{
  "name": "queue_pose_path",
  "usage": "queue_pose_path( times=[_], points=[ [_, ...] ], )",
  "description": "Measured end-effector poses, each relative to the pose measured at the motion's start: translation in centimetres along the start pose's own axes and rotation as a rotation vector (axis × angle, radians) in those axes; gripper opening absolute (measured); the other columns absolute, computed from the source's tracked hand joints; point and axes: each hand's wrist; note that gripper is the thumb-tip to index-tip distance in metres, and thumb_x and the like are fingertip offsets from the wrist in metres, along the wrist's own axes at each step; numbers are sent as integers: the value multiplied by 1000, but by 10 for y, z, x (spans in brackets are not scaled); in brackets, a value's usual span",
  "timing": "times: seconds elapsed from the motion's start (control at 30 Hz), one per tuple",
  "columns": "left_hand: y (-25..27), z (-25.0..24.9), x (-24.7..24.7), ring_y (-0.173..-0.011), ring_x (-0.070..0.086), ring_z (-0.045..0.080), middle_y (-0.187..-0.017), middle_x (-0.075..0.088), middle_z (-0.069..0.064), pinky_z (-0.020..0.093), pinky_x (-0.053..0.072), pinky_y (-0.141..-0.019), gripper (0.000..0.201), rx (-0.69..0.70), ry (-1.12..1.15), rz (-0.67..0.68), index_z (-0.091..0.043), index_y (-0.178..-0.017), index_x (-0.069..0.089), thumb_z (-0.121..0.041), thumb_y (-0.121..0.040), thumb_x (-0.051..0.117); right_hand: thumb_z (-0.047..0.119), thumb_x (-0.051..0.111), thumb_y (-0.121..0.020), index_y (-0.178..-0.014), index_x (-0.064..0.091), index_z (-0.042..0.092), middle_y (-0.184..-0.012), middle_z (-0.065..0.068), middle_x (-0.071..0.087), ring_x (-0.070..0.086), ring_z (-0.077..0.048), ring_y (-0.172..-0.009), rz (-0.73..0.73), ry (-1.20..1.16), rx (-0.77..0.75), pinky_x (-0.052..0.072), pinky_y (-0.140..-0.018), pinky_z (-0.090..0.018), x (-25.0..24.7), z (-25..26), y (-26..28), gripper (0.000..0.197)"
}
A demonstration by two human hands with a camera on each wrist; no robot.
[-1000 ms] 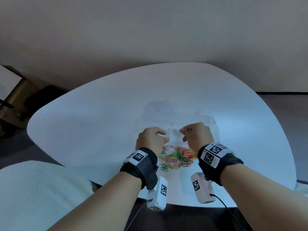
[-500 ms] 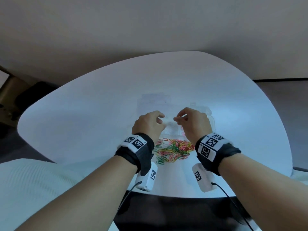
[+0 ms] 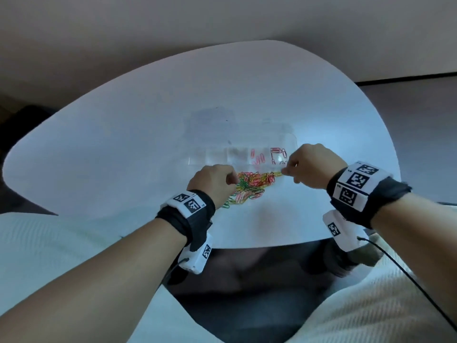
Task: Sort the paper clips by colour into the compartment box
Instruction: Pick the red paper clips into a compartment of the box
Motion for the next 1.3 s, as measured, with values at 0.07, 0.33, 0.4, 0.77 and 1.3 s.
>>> queue_pose_path(
  times=[0.07, 0.33, 0.4, 0.77, 1.3],
  points=[
    [0, -7, 14, -86, 65, 18, -91, 70, -6, 32, 55, -78, 11, 34, -26, 46, -28, -85, 67, -20, -83, 60, 27, 63, -89, -89, 74, 24, -88, 1, 73, 66, -20, -80, 10, 15, 1, 51, -68, -27, 15, -14, 3, 12],
    [-23, -20, 54, -95, 58, 21, -106, 61, 4, 28, 46, -82, 24, 108, -76, -37, -17, -109, 64, -21, -86, 67, 24, 53, -95, -124, 60, 37, -109, -1, 65, 63, -26, -95, -88, 200, -280, 53, -75, -34, 68, -22, -5, 33],
    [-29, -21, 60, -99, 59, 22, -109, 60, 5, 31, 48, -86, 27, 99, -93, -25, -17, -113, 64, -23, -87, 66, 25, 53, -95, -123, 61, 34, -108, 1, 62, 62, -25, -95, -97, 203, -318, 51, -72, -32, 72, -22, -7, 31],
    [-36, -23, 50, -103, 62, 24, -113, 68, 7, 32, 49, -93, 25, 2, 45, -11, -17, -114, 69, -18, -90, 64, 24, 66, -84, -86, 70, 26, -90, 1, 72, 64, -24, -83, -127, -61, -168, 52, -69, -32, 78, -29, -13, 5],
    [-19, -13, 44, -54, 55, 11, -64, 62, 1, 20, 45, -53, 13, -150, 586, -11, -8, -101, 70, -6, -91, 61, 17, 62, -85, -99, 74, 25, -82, 7, 66, 57, -8, -68, 2, -408, -88, 42, -63, -19, 70, -21, -7, 19]
  ],
)
Point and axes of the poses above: each hand's wrist, its own y-axis away from the middle knuckle, its own x-axis out of the palm, z = x × y
